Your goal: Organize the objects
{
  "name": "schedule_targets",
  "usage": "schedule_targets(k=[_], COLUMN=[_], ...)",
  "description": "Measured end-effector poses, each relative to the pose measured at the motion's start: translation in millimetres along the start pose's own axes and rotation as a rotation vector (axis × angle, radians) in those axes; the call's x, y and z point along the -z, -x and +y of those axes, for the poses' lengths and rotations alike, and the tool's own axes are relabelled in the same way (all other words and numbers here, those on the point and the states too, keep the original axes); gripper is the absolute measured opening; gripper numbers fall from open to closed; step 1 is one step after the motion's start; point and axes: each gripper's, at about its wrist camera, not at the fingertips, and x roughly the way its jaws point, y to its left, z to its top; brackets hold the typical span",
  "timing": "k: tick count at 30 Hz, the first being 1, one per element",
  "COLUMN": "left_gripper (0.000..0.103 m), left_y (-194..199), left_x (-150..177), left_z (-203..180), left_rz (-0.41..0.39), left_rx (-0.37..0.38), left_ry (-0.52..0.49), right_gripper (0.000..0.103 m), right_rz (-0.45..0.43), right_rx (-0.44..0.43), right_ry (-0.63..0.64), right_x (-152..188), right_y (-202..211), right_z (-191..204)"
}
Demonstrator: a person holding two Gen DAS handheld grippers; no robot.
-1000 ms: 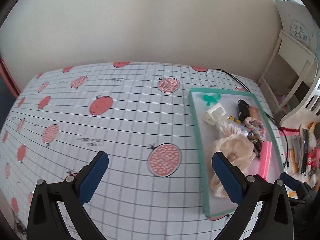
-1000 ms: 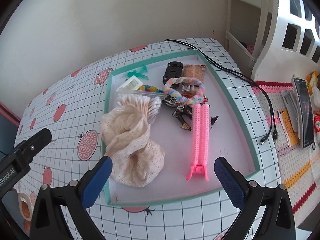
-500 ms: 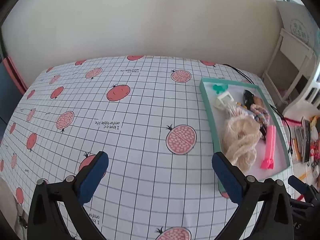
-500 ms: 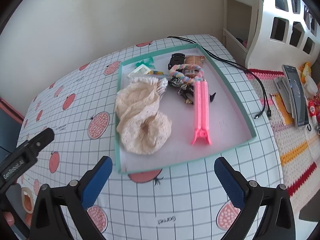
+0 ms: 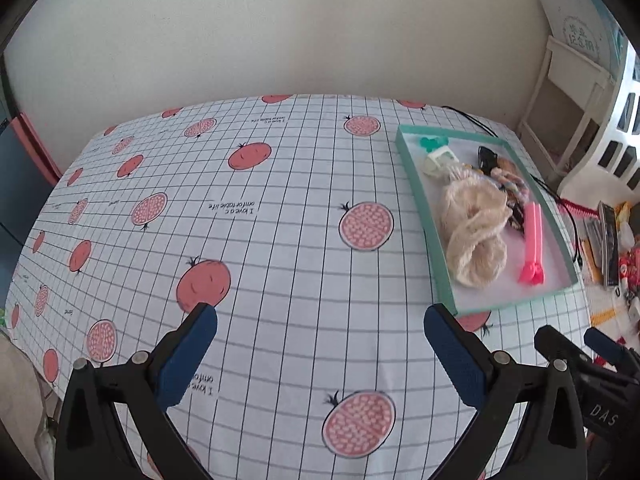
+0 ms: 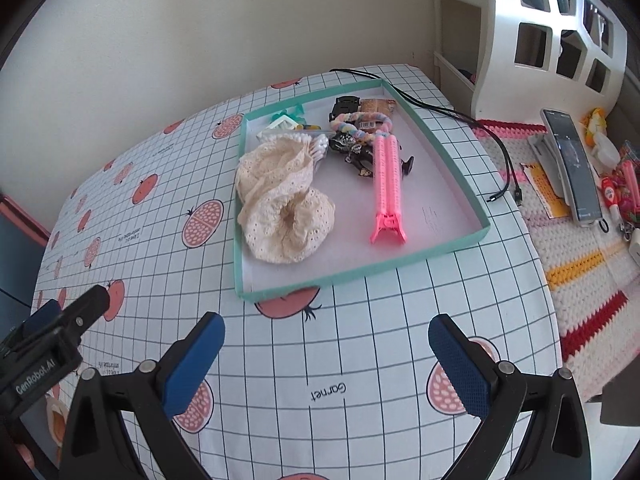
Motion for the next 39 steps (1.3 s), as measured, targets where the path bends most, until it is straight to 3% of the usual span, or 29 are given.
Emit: schedule_targets(k=[17,39], left_gripper=[0.103,0.103], left_y=[5,-8], left_x=[27,29], left_z=[12,30], left_rz=[0.066,0.110], left_rx=[-0.021,-0.010], left_ry=[0.012,0.052], right_gripper=[0.103,0.103], right_rz=[0.000,0.011], right_rx=[0.034,0.063], right_ry=[0.039,0.078], right_x=[18,24], right_y=[4,0], right_z=[7,13])
